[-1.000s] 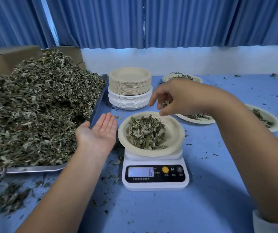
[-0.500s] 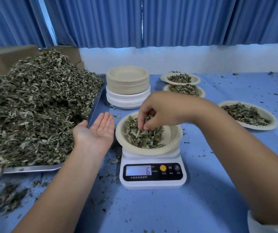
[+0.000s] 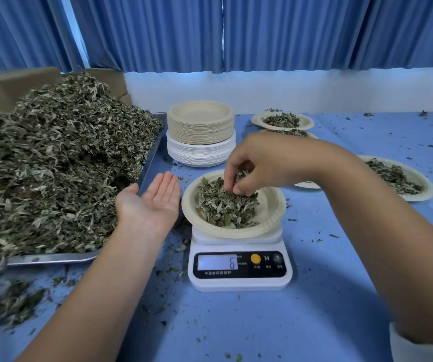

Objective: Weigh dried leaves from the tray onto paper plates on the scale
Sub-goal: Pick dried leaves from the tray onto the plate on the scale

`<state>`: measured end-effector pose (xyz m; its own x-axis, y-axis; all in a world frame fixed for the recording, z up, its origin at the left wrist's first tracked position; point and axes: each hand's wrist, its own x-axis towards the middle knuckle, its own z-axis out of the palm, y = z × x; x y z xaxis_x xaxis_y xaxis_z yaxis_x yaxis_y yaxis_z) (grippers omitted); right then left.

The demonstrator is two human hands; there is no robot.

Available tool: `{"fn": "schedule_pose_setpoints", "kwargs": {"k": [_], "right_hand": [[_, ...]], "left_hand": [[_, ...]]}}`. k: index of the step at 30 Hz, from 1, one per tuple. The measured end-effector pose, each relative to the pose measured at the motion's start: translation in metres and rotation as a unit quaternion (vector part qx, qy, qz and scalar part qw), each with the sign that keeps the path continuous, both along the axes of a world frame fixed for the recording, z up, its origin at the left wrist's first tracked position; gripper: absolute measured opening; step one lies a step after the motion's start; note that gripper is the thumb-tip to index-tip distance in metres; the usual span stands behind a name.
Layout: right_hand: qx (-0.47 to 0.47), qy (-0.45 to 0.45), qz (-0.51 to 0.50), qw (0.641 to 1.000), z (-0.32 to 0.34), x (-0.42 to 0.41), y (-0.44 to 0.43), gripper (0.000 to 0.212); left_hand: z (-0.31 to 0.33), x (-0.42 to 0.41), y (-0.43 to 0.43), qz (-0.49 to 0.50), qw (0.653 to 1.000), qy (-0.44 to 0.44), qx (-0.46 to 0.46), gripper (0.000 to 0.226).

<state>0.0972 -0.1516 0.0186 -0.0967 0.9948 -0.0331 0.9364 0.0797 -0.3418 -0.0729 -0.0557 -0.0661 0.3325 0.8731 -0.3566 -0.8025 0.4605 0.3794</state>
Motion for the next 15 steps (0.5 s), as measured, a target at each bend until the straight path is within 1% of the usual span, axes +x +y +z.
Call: {"fn": "schedule_pose_setpoints", "kwargs": {"k": [15], "right_hand": [[0.017,0.015,-0.045,0.999,0.0,0.011,0.002,0.013]], "left_hand": [[-0.001,0.0,0.0,-0.007,1.0,0.004,0.001,0.046]]}}
